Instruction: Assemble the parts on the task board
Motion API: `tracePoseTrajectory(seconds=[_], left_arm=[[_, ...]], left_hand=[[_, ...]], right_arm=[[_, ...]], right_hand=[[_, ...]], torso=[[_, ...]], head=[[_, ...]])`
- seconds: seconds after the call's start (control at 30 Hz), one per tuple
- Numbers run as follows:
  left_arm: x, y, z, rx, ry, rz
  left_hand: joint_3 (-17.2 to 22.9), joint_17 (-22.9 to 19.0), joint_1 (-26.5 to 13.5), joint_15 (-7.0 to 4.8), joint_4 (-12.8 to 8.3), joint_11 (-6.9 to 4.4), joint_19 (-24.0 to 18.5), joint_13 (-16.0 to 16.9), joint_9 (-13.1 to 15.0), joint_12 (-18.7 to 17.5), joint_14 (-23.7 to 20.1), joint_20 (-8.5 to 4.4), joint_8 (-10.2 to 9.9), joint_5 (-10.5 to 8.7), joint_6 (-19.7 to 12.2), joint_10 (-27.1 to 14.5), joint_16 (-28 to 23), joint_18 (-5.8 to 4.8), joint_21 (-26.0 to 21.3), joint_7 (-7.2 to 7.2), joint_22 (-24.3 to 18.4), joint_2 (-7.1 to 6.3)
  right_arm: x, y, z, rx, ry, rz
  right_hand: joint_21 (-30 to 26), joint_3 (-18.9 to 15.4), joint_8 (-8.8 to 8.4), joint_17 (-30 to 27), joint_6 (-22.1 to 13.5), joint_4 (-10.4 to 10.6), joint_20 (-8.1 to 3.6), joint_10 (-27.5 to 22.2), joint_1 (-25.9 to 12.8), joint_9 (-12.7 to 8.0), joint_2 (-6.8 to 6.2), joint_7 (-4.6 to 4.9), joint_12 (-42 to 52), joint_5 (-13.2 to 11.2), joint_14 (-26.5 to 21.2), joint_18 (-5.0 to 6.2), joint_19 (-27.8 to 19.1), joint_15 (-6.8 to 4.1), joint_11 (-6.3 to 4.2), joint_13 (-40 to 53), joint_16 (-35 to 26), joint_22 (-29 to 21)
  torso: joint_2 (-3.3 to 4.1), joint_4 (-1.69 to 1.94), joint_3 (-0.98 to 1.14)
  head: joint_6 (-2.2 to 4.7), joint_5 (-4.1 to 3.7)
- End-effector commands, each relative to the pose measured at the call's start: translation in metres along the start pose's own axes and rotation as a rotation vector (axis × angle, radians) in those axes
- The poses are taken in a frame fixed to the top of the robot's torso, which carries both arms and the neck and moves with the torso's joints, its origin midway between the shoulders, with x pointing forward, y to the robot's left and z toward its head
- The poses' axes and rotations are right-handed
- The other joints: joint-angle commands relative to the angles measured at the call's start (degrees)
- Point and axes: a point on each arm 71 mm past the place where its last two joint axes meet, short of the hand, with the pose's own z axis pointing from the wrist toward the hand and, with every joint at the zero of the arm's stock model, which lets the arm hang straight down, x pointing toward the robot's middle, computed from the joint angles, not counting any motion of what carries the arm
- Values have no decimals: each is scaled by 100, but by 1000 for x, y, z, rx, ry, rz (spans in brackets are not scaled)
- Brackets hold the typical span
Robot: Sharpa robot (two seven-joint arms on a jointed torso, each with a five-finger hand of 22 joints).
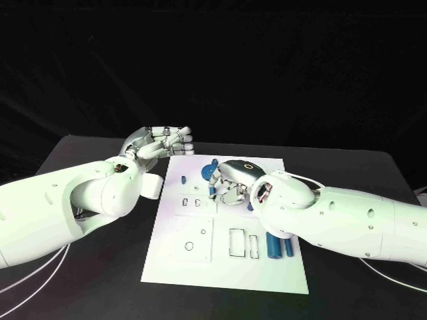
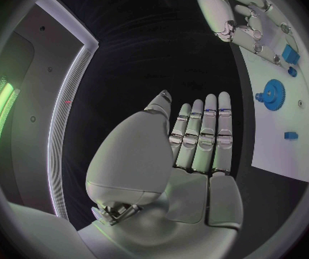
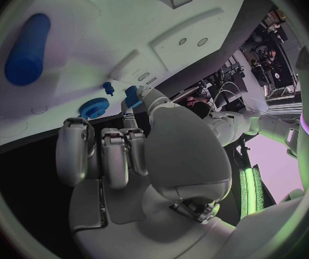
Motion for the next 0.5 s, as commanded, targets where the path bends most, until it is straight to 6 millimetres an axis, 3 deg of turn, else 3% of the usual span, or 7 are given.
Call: tracePoseTrajectory(seconds=[0.03,0.5], left_arm=[[2,-1,0,3,16,-2],[3,0,1,1,15,-1]], left_hand=[[2,11,56,-7,-18,44,-44,-3,0,-26,-37,4,-23,-25,2,13,-31,50,-31,45,-10,-5],[-4,13,43,-7,-9,45,-51,-3,1,-28,-35,7,-26,-27,3,15,-36,51,-32,47,-11,-5]], right_arm=[[6,3,1,-12,5,-56],[20,16,5,-37,30,-59]], right_hand=[[4,35,-5,1448,190,-1,-9,288,-27,4,23,-196,-15,-37,593,-108,43,-29,-30,1075,-2,260],[1,31,-18,1453,173,1,-9,289,-63,6,-5,-189,-13,-62,594,-109,44,-25,-23,1078,0,260]], torso=[[6,-3,6],[2,-6,6]], head=[[-21,28],[-66,92]])
